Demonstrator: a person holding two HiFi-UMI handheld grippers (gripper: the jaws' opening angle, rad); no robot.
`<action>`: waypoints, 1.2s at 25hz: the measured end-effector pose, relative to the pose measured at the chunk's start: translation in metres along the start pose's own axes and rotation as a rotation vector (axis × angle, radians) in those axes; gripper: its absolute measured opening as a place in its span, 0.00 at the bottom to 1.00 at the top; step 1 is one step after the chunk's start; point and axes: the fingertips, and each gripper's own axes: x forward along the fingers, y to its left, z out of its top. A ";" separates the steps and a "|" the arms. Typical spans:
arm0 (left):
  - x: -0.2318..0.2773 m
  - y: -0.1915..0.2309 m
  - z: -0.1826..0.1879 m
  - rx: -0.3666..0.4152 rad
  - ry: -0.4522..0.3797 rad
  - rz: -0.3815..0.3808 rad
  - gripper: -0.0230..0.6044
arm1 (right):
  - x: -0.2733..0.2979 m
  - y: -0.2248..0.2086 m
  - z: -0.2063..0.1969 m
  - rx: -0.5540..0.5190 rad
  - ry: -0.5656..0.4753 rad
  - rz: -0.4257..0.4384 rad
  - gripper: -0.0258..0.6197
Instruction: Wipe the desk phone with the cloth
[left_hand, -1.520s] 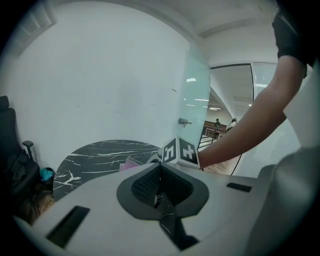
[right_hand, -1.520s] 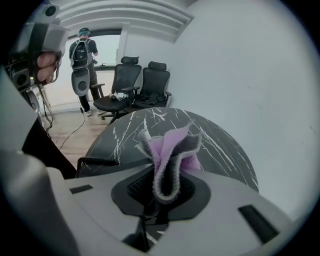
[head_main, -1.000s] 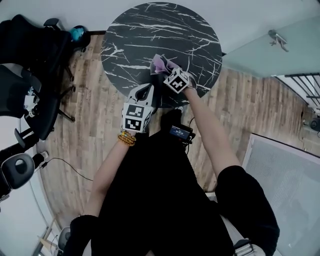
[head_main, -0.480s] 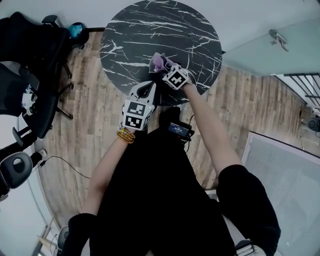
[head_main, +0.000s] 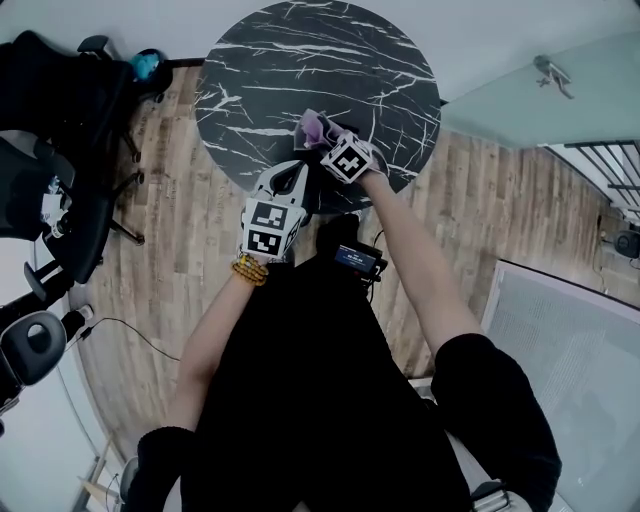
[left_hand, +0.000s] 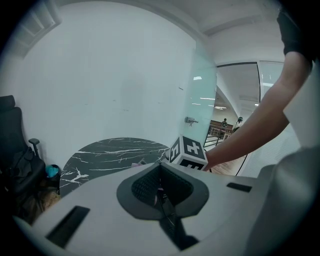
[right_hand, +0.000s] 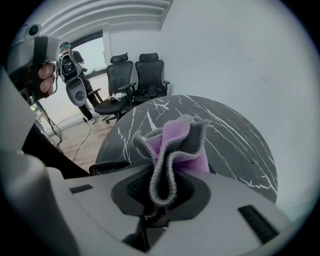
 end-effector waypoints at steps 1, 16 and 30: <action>0.000 0.000 0.000 0.001 0.000 -0.002 0.06 | 0.001 0.002 -0.001 0.005 0.003 0.000 0.13; -0.002 0.003 -0.007 0.019 0.014 -0.005 0.06 | 0.005 0.028 -0.015 -0.003 0.036 0.020 0.13; 0.000 0.001 -0.016 0.042 0.045 -0.017 0.06 | 0.010 0.052 -0.027 -0.002 0.034 0.039 0.13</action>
